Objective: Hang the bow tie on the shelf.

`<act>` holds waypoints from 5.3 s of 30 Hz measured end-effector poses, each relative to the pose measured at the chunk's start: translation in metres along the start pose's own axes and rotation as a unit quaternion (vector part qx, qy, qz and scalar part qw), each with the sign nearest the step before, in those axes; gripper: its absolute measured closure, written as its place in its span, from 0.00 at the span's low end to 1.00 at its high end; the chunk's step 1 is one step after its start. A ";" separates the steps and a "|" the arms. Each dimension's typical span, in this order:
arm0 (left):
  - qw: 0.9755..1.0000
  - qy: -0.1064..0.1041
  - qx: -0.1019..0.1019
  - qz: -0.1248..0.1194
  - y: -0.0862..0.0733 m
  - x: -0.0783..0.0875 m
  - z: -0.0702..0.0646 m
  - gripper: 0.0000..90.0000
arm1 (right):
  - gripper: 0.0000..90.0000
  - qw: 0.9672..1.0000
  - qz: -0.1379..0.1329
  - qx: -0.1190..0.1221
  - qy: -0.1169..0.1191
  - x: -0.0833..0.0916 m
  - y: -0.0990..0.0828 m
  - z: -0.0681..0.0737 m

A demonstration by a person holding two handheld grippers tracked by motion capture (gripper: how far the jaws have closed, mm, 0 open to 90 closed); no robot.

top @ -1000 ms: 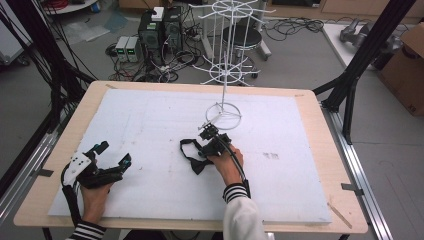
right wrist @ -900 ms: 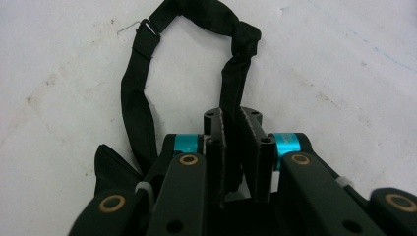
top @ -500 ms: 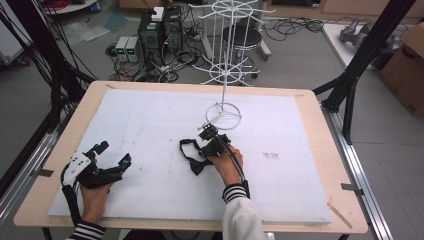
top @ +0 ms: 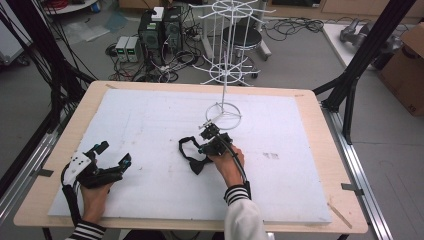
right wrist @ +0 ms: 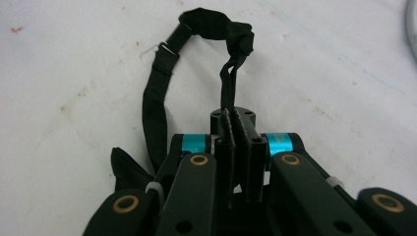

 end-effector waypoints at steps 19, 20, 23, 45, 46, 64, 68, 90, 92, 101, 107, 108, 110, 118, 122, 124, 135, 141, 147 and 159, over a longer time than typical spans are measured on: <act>1.000 0.001 -0.004 0.002 0.000 -0.001 -0.001 0.03 | 0.96 0.995 -0.097 0.027 0.012 0.034 0.013 0.008; 1.000 0.001 -0.005 0.002 0.000 -0.001 -0.001 0.03 | 0.96 0.994 -0.105 0.029 0.012 0.037 0.014 0.009; 1.000 0.000 -0.008 0.003 0.000 0.000 -0.001 0.03 | 0.96 0.992 -0.124 0.037 0.007 0.045 0.016 0.009; 1.000 0.005 -0.011 0.004 -0.001 -0.001 -0.002 0.03 | 0.96 0.966 -0.250 0.058 -0.022 0.100 0.030 0.000; 1.000 0.005 -0.011 0.005 -0.001 -0.001 -0.002 0.03 | 0.96 0.966 -0.252 0.054 -0.019 0.102 0.030 0.000; 1.000 0.005 -0.013 0.007 -0.001 -0.001 -0.002 0.03 | 0.96 0.944 -0.325 0.039 -0.050 0.139 0.042 -0.020; 1.000 0.005 -0.012 0.008 -0.001 -0.002 -0.002 0.03 | 0.96 0.940 -0.335 0.036 -0.056 0.142 0.044 -0.025; 1.000 0.005 -0.011 0.011 -0.001 -0.002 -0.002 0.03 | 0.96 0.921 -0.376 -0.006 -0.099 0.142 0.045 -0.059; 1.000 0.006 -0.009 0.010 -0.001 -0.002 -0.002 0.03 | 0.96 0.921 -0.376 -0.014 -0.099 0.140 0.045 -0.062; 1.000 0.004 -0.012 0.012 -0.001 -0.002 -0.002 0.03 | 0.96 0.920 -0.374 -0.032 -0.109 0.132 0.044 -0.075; 1.000 0.003 -0.011 0.014 -0.001 -0.003 -0.002 0.03 | 0.96 0.919 -0.377 -0.041 -0.111 0.129 0.044 -0.080; 1.000 0.003 -0.011 0.015 -0.001 -0.003 -0.002 0.03 | 0.96 0.919 -0.376 -0.041 -0.113 0.128 0.044 -0.081; 1.000 0.001 -0.011 0.016 -0.001 -0.003 -0.002 0.03 | 0.96 0.920 -0.372 -0.043 -0.111 0.126 0.043 -0.082; 1.000 0.001 -0.011 0.016 -0.001 -0.003 -0.002 0.03 | 0.96 0.924 -0.361 -0.057 -0.112 0.115 0.035 -0.088; 1.000 0.000 -0.012 0.015 -0.001 -0.003 -0.002 0.03 | 0.93 0.927 -0.354 -0.061 -0.103 0.112 0.032 -0.089; 1.000 0.001 -0.012 0.015 -0.001 -0.003 -0.002 0.03 | 0.92 0.929 -0.351 -0.062 -0.102 0.112 0.031 -0.090; 1.000 0.001 -0.013 0.014 -0.001 -0.003 -0.003 0.03 | 0.66 0.931 -0.345 -0.056 -0.104 0.113 0.029 -0.086; 1.000 0.002 -0.016 0.014 -0.001 -0.002 -0.003 0.03 | 0.17 0.934 -0.336 -0.054 -0.110 0.118 0.027 -0.079; 1.000 0.001 -0.016 0.013 -0.001 -0.002 -0.003 0.03 | 0.01 0.933 -0.340 -0.044 -0.107 0.138 0.019 -0.065; 1.000 0.002 -0.019 0.013 -0.001 -0.003 -0.004 0.03 | 0.01 0.919 -0.368 -0.043 -0.136 0.170 -0.063 -0.058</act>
Point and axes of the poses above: each handheld gripper's, and its own axes: x roughly backward along the jaws, y roughly out of its top, z roughly to its left, the point moved 5 cm from there along -x, roughly forward along the jaws, and after that the axes turned 10 degrees about -z, right-handed, at the moved point
